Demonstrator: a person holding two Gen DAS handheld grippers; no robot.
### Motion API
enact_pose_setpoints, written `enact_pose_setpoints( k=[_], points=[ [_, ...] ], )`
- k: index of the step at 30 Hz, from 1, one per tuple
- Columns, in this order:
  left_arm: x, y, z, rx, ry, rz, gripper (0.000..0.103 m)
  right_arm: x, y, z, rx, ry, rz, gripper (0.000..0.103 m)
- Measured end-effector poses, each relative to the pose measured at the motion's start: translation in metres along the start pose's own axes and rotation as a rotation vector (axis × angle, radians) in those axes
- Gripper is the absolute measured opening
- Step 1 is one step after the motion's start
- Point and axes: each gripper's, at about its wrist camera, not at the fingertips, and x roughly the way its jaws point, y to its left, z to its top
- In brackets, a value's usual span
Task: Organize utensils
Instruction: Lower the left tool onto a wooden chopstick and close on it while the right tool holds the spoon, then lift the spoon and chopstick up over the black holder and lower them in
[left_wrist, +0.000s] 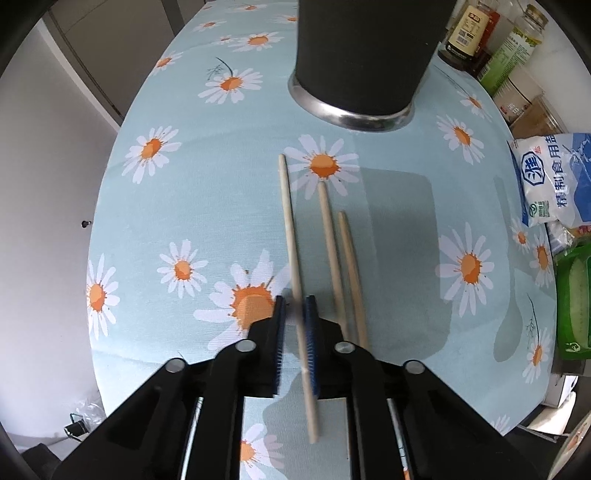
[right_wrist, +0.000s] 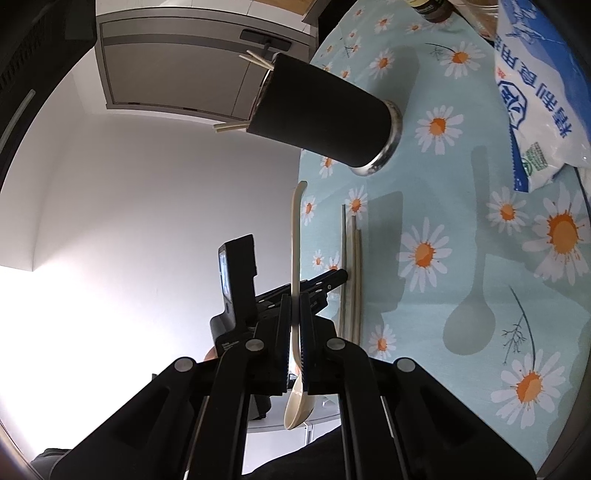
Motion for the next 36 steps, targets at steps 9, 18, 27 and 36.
enact_pose_setpoints(
  k=[9, 18, 27, 36],
  points=[
    [-0.002, 0.005, 0.0, -0.018, 0.005, -0.027, 0.004, 0.006, -0.006, 0.0, -0.001, 0.024, -0.015, 0.005],
    [-0.017, 0.051, -0.014, -0.056, -0.034, -0.084, 0.004, 0.014, -0.001, 0.003, -0.022, 0.017, -0.044, 0.005],
    [-0.057, 0.065, -0.029, -0.069, -0.136, -0.156, 0.004, 0.039, 0.026, 0.006, -0.097, 0.023, -0.099, 0.005],
    [-0.101, 0.091, -0.024, -0.056, -0.26, -0.259, 0.004, 0.061, 0.062, 0.017, -0.165, -0.021, -0.154, 0.005]
  ],
)
